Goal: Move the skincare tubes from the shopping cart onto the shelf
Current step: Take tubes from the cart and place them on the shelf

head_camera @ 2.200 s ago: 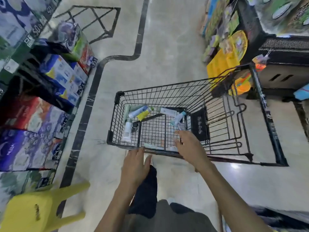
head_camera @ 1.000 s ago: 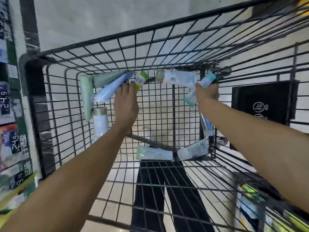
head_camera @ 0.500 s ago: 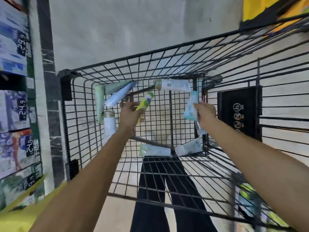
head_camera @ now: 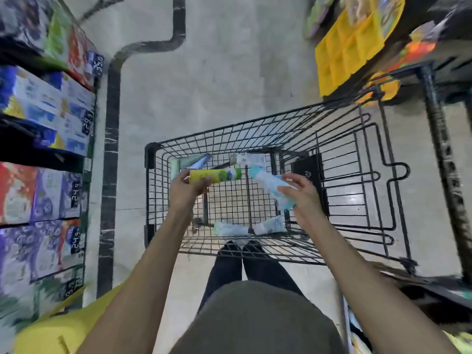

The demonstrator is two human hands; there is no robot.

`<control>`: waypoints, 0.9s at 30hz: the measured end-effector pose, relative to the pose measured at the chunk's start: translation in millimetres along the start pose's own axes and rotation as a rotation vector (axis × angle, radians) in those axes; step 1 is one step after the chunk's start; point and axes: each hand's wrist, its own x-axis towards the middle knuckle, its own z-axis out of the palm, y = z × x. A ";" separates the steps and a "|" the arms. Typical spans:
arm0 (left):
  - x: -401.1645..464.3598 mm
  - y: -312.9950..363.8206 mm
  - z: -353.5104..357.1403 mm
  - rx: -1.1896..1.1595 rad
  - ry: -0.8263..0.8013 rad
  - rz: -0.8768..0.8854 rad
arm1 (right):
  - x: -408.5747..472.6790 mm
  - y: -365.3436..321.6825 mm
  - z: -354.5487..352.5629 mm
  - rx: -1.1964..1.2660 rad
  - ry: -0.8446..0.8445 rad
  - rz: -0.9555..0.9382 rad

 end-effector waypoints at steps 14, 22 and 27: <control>-135.5 70.0 18.2 -0.368 -0.310 0.027 | -168.6 -11.8 -21.1 0.597 -0.024 -0.201; -194.9 54.3 26.9 -0.127 -0.574 0.004 | -261.8 28.7 -16.9 0.802 0.212 -0.269; -233.6 28.4 28.7 0.101 -0.760 0.097 | -321.0 68.5 -35.6 0.753 0.381 -0.326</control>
